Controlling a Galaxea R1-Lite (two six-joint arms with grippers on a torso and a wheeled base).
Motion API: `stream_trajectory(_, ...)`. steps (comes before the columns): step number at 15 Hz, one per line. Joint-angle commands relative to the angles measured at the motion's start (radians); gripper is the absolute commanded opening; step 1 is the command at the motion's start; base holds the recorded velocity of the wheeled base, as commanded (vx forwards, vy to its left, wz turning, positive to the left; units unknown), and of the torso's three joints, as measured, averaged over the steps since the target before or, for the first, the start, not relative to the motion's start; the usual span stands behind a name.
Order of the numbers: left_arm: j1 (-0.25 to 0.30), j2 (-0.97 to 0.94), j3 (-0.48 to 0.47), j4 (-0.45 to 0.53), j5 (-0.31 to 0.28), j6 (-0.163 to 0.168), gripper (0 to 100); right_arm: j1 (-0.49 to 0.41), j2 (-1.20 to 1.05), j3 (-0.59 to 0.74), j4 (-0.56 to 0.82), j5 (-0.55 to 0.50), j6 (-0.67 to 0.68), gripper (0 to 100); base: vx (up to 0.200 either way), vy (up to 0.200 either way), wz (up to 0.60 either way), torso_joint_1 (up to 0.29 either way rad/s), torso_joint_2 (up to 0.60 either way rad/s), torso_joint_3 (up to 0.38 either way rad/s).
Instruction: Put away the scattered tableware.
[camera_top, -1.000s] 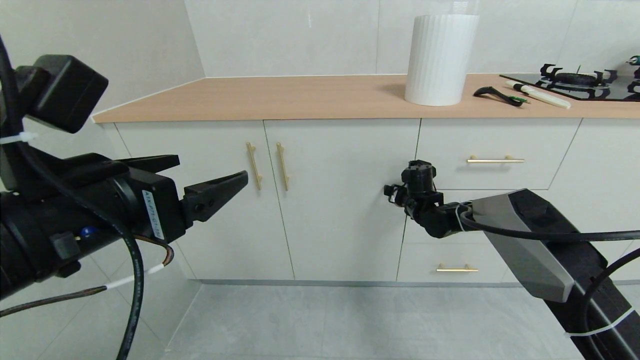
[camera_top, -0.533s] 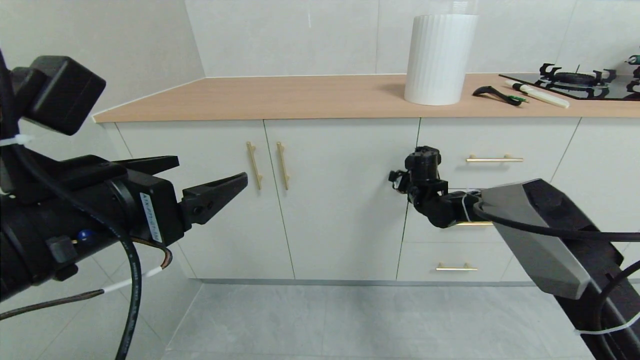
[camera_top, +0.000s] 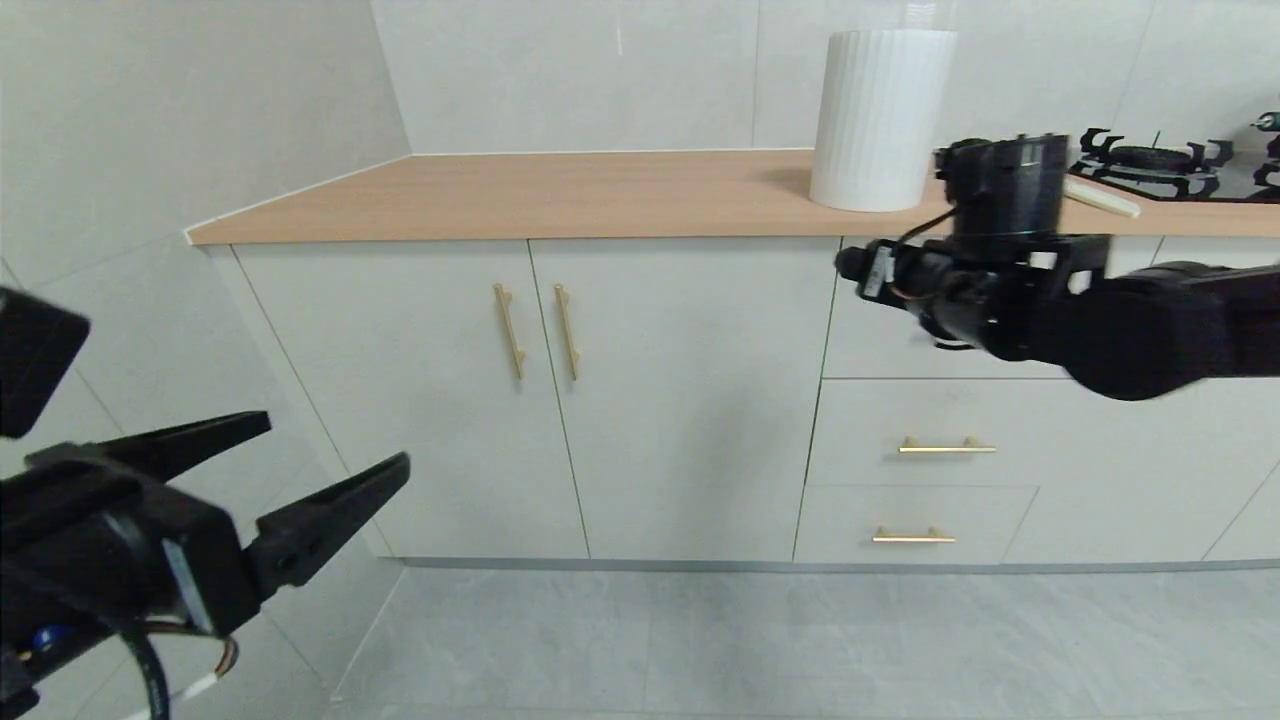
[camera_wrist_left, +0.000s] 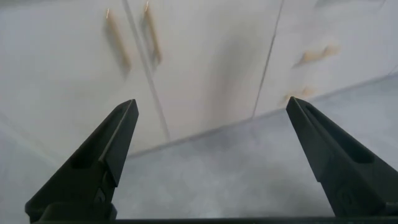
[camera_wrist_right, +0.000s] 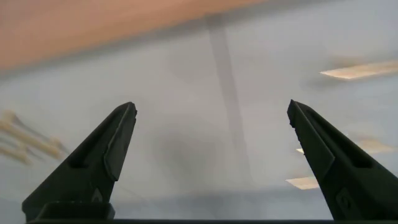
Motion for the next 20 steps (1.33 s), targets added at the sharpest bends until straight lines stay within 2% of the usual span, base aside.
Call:
stream_trajectory(1,0.067,-0.272,0.202,0.005,-0.001,0.036,100,0.012,-0.525,0.442,0.042,-0.127,-0.100,100,0.000,0.000,0.00,0.000,0.00,0.000)
stream_trajectory(3,0.178,-0.424,0.320,0.028,-0.001,0.053,100,-0.046,-0.755,0.626,0.071,-0.255,-0.169,100,0.000,0.000,0.00,0.000,0.00,0.000)
stream_trajectory(4,0.210,-0.504,0.369,0.045,-0.001,0.054,100,-0.117,-0.862,0.698,0.079,-0.284,-0.196,100,0.000,0.000,0.00,0.000,0.00,0.000)
stream_trajectory(5,0.250,-0.593,0.415,0.085,-0.003,0.053,100,-0.215,-0.979,0.766,0.083,-0.292,-0.229,100,0.000,0.000,0.00,0.000,0.00,0.000)
stream_trajectory(7,0.339,-0.708,0.449,0.166,-0.009,0.054,100,-0.352,-1.178,0.861,0.089,-0.292,-0.249,100,0.000,0.000,0.00,0.000,0.00,0.000)
stream_trajectory(9,0.400,-0.771,0.469,0.195,-0.041,0.054,100,-0.382,-1.362,0.930,0.144,-0.292,-0.264,100,0.000,0.000,0.00,0.000,0.00,0.000)
stream_trajectory(10,0.449,-0.824,0.489,0.197,-0.055,0.054,100,-0.410,-1.484,0.955,0.229,-0.287,-0.267,100,0.000,0.000,0.00,0.000,0.00,0.000)
stream_trajectory(12,0.512,-0.920,0.510,0.209,-0.070,0.054,100,-0.422,-1.596,0.965,0.307,-0.281,-0.267,100,0.000,0.000,0.00,0.000,0.00,0.000)
stream_trajectory(14,0.574,-1.018,0.521,0.263,-0.133,0.056,100,-0.438,-1.677,1.008,0.315,-0.275,-0.267,100,0.000,0.000,0.00,0.000,0.00,0.000)
stream_trajectory(15,0.577,-1.029,0.532,0.283,-0.179,0.056,100,-0.448,-1.715,1.040,0.315,-0.270,-0.267,100,0.000,0.000,0.00,0.000,0.00,0.000)
stream_trajectory(16,0.577,-1.029,0.541,0.281,-0.185,0.054,100,-0.448,-1.757,1.068,0.315,-0.249,-0.275,100,0.000,0.000,0.00,0.000,0.00,0.000)
stream_trajectory(17,0.577,-1.029,0.566,0.274,-0.187,0.056,100,-0.453,-1.843,1.116,0.315,-0.181,-0.313,100,0.000,0.000,0.00,0.000,0.00,0.000)
stream_trajectory(18,0.577,-1.029,0.584,0.244,-0.188,0.056,100,-0.465,-1.866,1.159,0.306,-0.114,-0.334,100,0.000,0.000,0.00,0.000,0.00,0.000)
stream_trajectory(20,0.577,-1.029,0.598,0.229,-0.204,0.054,100,-0.465,-1.866,1.248,0.233,-0.054,-0.333,100,0.000,0.000,0.00,0.000,0.00,0.000)
